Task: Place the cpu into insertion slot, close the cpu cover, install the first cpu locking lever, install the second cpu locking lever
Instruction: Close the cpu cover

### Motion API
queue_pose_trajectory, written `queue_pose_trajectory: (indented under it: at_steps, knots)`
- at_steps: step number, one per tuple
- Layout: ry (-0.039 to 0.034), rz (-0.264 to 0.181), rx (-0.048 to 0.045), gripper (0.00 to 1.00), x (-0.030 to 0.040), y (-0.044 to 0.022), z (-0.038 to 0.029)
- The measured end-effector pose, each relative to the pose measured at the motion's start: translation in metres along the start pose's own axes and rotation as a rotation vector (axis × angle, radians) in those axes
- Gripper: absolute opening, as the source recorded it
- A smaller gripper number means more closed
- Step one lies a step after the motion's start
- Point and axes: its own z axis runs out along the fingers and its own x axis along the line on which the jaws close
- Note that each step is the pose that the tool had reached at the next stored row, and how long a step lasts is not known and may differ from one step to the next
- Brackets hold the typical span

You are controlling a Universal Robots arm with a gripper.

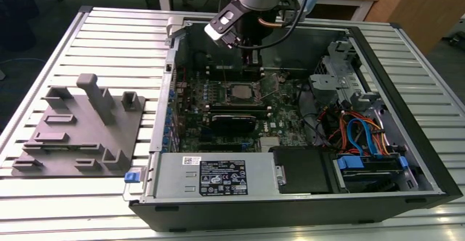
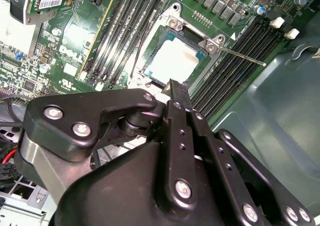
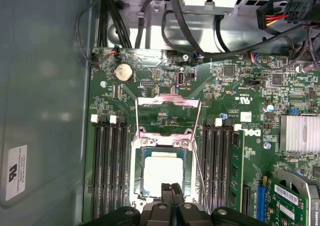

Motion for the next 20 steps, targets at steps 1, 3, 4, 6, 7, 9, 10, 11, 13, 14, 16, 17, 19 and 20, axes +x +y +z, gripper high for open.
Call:
queue_pose_trajectory:
  at_steps: [1,3,4,6,7,9,10,11,13,14,16,17,19,20]
  knots:
    - [-0.0006,0.000,0.0000,0.10,0.0000,0.0000,0.0000]
    - [-0.0006,0.000,0.0000,0.10,0.0000,0.0000,0.0000]
    - [-0.0006,0.000,0.0000,0.10,0.0000,0.0001,0.0000]
    - [-0.0006,0.000,0.0000,0.10,0.0000,0.0007,0.0000]
    - [-0.0006,0.000,0.0001,0.10,0.0000,0.0009,0.0000]
    - [-0.0006,0.000,0.0000,0.10,-0.0001,0.0017,0.0000]
    - [-0.0006,0.000,0.0001,0.10,0.0000,0.0017,0.0000]
    - [-0.0005,0.000,0.0001,0.10,0.0000,0.0017,0.0000]
    - [-0.0006,0.000,0.0000,0.10,0.0000,0.0018,-0.0001]
    - [-0.0008,0.000,0.0001,0.10,0.0000,0.0018,-0.0004]
    - [-0.0007,0.000,0.0001,0.10,0.0000,0.0018,-0.0015]
    - [-0.0006,0.000,0.0001,0.10,0.0000,0.0018,-0.0023]
    - [-0.0006,0.000,0.0001,0.10,0.0000,0.0018,-0.0042]
    - [-0.0006,0.000,0.0000,0.10,0.0000,0.0018,-0.0049]
